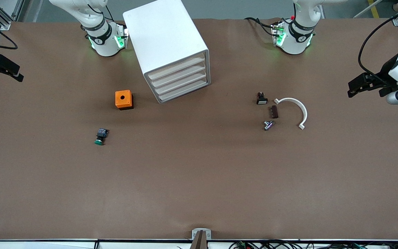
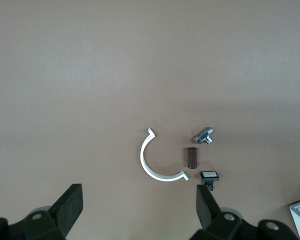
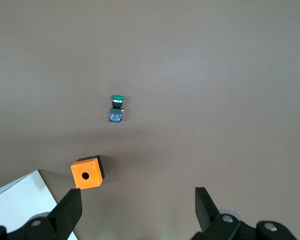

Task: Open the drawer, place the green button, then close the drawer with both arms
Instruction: 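Reach the right gripper toward the green button while the left gripper nears the cabinet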

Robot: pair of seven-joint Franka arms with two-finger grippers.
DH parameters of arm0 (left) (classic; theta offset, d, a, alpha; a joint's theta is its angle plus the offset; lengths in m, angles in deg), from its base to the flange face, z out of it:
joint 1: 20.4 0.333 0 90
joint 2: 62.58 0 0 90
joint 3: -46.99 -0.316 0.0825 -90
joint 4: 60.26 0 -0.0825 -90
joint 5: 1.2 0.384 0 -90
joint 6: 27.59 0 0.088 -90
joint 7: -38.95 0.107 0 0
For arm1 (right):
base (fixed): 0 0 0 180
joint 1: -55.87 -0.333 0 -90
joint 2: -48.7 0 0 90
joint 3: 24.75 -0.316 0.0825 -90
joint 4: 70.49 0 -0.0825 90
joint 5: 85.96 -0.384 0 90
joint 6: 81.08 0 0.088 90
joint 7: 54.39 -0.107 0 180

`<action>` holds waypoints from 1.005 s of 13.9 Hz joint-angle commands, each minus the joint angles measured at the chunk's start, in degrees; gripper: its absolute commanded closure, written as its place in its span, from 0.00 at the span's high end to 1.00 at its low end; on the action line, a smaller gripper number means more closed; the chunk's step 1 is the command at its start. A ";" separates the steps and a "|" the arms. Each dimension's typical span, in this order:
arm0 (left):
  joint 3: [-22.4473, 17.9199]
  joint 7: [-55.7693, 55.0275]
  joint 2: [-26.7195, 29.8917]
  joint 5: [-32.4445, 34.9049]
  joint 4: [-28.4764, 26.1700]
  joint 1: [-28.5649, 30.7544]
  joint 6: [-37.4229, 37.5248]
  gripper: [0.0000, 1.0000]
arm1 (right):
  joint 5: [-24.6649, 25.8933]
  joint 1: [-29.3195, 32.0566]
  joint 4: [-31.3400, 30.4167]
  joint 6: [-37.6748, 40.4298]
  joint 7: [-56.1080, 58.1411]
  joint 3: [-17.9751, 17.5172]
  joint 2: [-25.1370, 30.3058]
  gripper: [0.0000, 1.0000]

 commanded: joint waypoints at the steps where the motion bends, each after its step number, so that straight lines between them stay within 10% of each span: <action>1: 0.41 0.89 -0.26 0.39 1.18 0.50 1.50 1.00 | 0.09 -0.29 -0.25 0.42 -0.09 0.26 0.59 1.00; 14: 0.49 -0.24 -8.42 0.22 1.53 -1.60 0.63 1.00 | 0.88 -0.02 1.15 -0.27 0.18 0.53 -0.81 1.00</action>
